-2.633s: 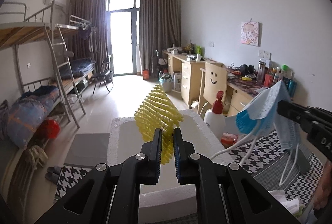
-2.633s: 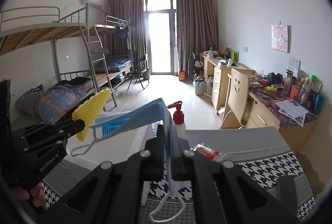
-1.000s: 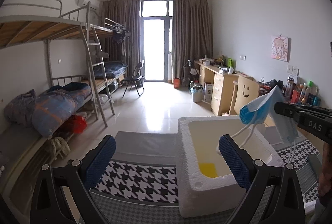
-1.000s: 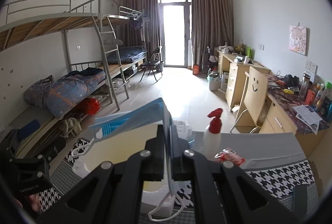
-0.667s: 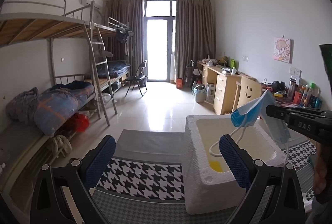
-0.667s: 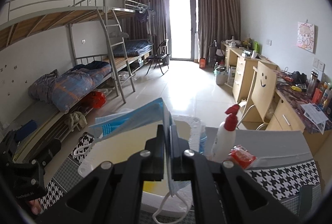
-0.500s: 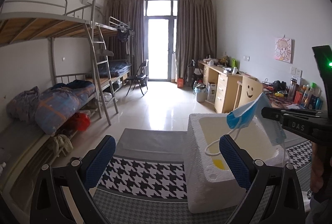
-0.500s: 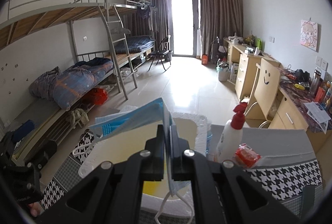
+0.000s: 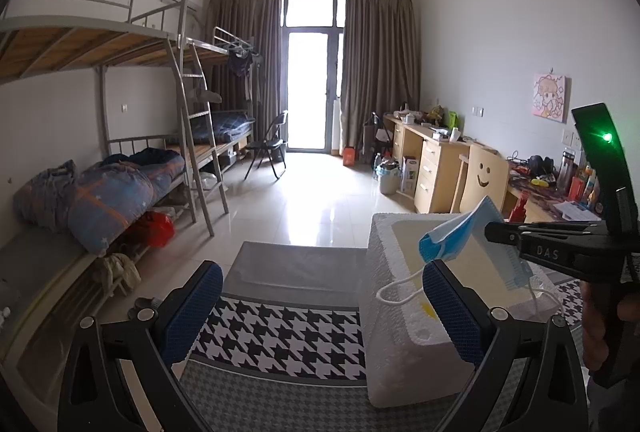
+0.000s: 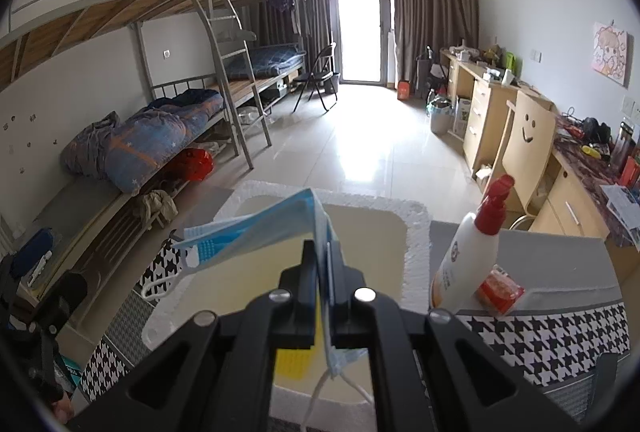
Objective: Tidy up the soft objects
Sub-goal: 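Lower the blue mask into the foam box and open the right tool, then move both tools back from the box toward the white tissues on the table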
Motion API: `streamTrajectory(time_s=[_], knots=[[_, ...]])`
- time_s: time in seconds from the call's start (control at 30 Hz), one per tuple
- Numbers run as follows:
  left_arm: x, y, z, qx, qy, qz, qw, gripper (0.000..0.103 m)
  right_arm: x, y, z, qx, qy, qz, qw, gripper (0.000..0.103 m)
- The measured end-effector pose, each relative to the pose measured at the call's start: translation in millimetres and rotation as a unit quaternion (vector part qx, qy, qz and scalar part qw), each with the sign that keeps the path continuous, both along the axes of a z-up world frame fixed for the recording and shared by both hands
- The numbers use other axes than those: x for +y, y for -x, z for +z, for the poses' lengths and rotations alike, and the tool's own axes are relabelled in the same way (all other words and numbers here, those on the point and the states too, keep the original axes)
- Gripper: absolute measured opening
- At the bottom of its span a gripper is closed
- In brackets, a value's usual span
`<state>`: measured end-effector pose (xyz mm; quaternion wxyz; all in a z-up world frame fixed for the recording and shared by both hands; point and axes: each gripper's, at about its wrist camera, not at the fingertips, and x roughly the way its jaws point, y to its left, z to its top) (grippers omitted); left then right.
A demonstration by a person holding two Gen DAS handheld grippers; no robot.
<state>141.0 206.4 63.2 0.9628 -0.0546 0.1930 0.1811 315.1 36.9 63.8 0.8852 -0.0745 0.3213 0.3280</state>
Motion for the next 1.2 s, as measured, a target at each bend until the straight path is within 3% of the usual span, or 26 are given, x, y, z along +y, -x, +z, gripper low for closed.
streamTrajectory(time_s=[0.13,0.27,0.4,0.57,0.8,0.9,1.2], knots=[[1,1,-1,0.0,0.001,0.0,1.0,0.101,4,-3,-4,0.008,0.011,0.0,1.0,0.008],[0,1,-2,0.002,0.002,-0.002,1.0,0.101,7,-4,-8,0.01,0.014,0.007,1.0,0.035],[1,0,-3,0.003,0.006,-0.002,1.0,0.101,9,-2,-9,0.014,0.017,0.01,1.0,0.054],[1,-1,-3,0.003,0.006,-0.004,1.0,0.101,1,2,-4,0.007,0.003,0.007,1.0,0.062],[-7,2,-2,-0.004,0.0,-0.014,0.9999,0.101,-17,10,8,-0.024,-0.023,-0.007,0.999,0.087],[-12,2,-1,-0.004,-0.001,-0.017,0.9998,0.101,-24,18,13,-0.045,-0.026,-0.009,0.999,0.092],[-29,8,5,-0.011,-0.009,-0.029,0.9995,0.101,-40,31,21,-0.062,-0.036,-0.013,0.997,0.092]])
